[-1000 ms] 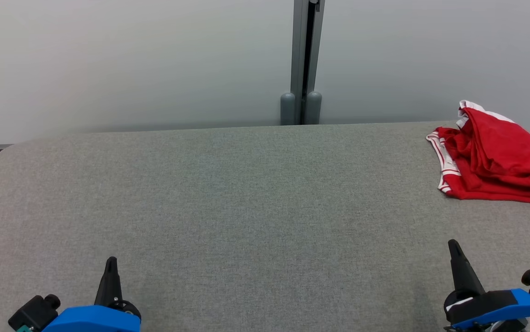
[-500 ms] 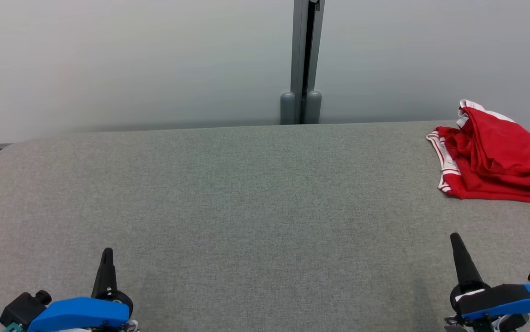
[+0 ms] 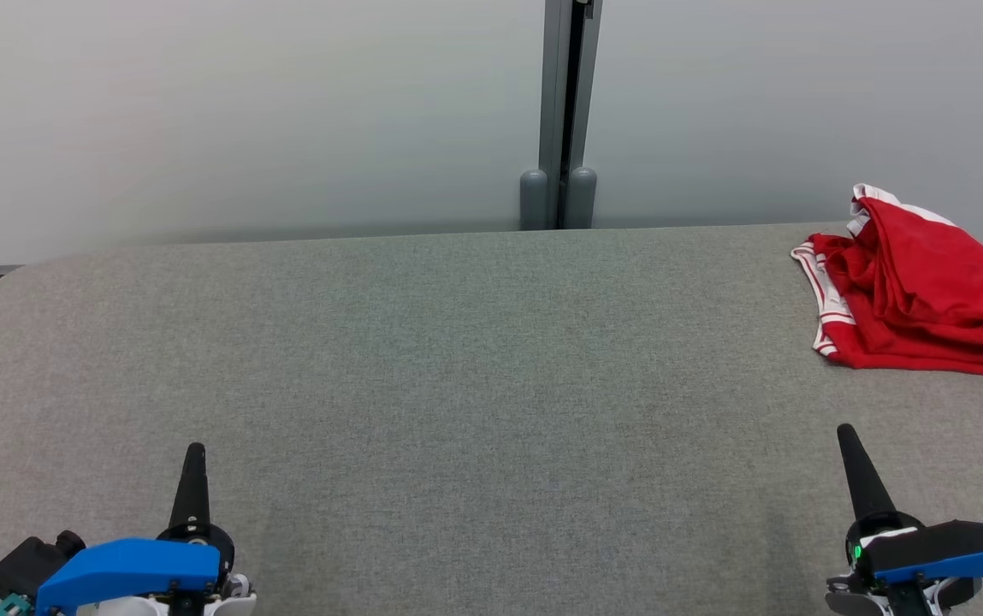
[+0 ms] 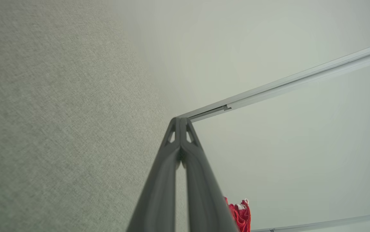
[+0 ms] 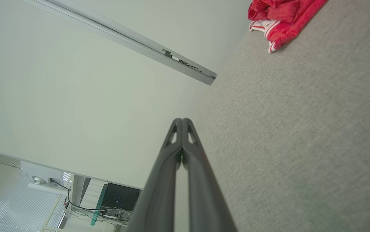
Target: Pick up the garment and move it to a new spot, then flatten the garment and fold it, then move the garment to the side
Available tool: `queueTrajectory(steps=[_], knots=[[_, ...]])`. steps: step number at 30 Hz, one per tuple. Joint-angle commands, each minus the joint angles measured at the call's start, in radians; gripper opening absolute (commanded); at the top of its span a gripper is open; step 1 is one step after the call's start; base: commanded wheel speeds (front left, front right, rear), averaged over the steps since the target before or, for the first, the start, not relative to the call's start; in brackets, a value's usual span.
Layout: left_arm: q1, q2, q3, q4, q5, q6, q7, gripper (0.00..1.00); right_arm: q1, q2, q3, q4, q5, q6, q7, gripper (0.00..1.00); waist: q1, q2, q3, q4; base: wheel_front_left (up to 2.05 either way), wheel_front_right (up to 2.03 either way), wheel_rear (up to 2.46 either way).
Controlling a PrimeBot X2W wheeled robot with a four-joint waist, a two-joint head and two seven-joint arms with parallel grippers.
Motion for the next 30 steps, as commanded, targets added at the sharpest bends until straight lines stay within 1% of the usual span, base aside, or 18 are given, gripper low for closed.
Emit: queueTrajectory(steps=[1, 30], knots=[[-0.019, 0.001, 0.009, -0.013, -0.019, -0.006, 0.005, 0.00, -0.025, -0.008, -0.002, -0.014, 0.024, 0.000, 0.006, 0.00, 0.0000, 0.0001, 0.000, 0.000, 0.00, 0.00, 0.00], [-0.039, -0.006, 0.040, -0.053, -0.258, -0.009, 0.071, 0.00, -0.042, -0.009, -0.010, -0.019, 0.288, 0.000, 0.053, 0.00, -0.0001, 0.0001, 0.004, 0.000, 0.00, 0.00, 0.00]])
